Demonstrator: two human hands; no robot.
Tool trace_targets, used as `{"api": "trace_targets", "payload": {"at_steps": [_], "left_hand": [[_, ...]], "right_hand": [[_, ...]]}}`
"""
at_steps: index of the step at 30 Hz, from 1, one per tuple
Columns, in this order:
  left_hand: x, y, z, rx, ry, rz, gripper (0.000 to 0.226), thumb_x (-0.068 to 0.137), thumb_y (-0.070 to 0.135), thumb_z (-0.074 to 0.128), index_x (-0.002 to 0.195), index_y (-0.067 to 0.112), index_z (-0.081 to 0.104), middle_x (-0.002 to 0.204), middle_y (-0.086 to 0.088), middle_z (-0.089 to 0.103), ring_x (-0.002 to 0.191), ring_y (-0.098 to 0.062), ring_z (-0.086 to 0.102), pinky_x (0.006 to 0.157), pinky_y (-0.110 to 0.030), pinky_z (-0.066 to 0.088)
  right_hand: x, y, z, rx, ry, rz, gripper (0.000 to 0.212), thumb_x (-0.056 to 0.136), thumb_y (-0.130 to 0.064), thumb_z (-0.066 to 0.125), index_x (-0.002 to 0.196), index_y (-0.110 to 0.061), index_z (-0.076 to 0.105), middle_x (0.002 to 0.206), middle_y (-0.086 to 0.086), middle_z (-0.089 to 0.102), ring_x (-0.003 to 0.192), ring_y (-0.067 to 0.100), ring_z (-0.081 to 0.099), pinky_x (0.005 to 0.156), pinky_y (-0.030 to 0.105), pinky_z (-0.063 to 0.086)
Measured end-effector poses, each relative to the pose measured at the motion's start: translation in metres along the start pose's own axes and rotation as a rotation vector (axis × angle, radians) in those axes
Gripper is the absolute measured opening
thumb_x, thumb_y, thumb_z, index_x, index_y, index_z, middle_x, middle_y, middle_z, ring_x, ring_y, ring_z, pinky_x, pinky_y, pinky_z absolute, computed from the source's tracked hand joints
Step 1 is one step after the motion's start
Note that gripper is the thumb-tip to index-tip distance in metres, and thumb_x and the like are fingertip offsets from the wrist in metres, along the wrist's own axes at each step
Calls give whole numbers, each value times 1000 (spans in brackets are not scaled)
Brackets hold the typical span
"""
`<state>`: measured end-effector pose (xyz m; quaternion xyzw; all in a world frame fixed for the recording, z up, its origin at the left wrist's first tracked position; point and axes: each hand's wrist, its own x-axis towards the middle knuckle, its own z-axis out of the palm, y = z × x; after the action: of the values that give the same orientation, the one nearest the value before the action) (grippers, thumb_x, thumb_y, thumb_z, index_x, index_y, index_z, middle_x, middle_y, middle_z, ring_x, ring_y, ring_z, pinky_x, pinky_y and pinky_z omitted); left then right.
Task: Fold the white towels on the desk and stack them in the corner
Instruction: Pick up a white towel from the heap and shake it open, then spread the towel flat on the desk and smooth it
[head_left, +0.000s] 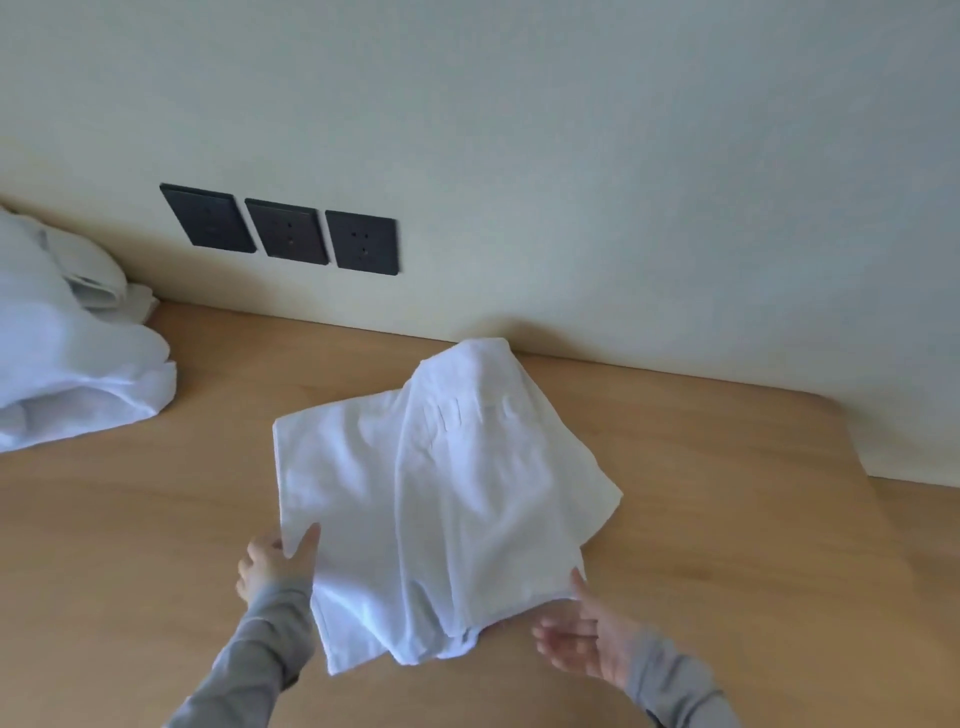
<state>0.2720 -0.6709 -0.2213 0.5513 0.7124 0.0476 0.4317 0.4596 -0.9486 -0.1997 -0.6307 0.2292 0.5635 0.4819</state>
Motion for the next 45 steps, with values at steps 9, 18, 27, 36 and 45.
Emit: {"api": "trace_targets", "payload": {"at_steps": [9, 18, 27, 36, 45], "left_hand": [[23, 39, 18, -196, -92, -147, 71, 75, 35, 75, 124, -8, 46, 119, -27, 57, 107, -42, 55, 96, -45, 44], [23, 51, 36, -62, -40, -139, 75, 76, 36, 74, 127, 0, 34, 125, -26, 49, 111, -43, 50, 86, -44, 40], [45, 61, -3, 77, 121, 320, 35, 85, 27, 61, 110, 14, 40, 88, -17, 53, 80, -40, 52, 72, -40, 38], [88, 45, -62, 283, 263, 379, 33, 85, 32, 58, 106, 22, 34, 87, -24, 55, 79, -48, 52, 71, -49, 40], [82, 30, -30, 459, 93, 389, 91, 68, 50, 74, 134, 19, 20, 131, -24, 40, 119, -44, 41, 95, -60, 33]], "right_hand": [[73, -133, -7, -680, 582, -634, 43, 86, -23, 63, 125, -10, 50, 126, 13, 53, 112, 29, 51, 98, 40, 42], [108, -166, 37, -934, 578, -434, 59, 79, -39, 67, 126, -12, 44, 118, 11, 54, 109, 32, 52, 99, 47, 40], [84, -144, 23, -820, 552, -581, 14, 90, -27, 53, 80, -18, 52, 80, 5, 57, 73, 25, 53, 69, 31, 42], [3, -68, -89, -756, 1057, -454, 50, 97, -34, 44, 132, 1, 45, 127, 25, 53, 120, 42, 45, 92, 47, 41], [22, -38, -57, -1338, 973, -459, 77, 93, -48, 41, 148, -28, -10, 158, 1, -10, 145, 25, -6, 113, 55, 4]]}}
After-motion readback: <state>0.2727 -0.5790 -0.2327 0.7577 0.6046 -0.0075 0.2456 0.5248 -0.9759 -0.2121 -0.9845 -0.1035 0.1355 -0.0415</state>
